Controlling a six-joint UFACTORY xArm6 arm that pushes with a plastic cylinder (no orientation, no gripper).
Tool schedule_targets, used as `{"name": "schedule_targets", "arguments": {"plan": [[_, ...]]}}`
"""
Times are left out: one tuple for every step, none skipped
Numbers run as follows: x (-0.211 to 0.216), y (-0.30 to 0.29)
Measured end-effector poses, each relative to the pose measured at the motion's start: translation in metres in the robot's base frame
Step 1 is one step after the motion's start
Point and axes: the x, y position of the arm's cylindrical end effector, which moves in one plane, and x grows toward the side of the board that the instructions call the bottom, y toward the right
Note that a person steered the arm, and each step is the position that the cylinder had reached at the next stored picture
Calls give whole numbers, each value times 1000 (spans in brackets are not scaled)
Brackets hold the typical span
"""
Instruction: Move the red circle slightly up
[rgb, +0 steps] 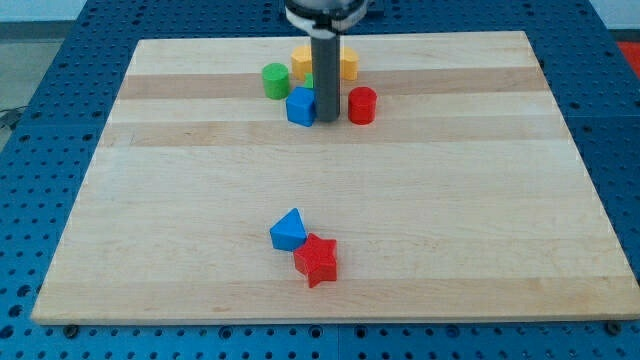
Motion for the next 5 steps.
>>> {"name": "schedule_targets", "arguments": {"plan": [[-6, 0], [20, 7], [76, 14], [88, 32], [61, 62]]}}
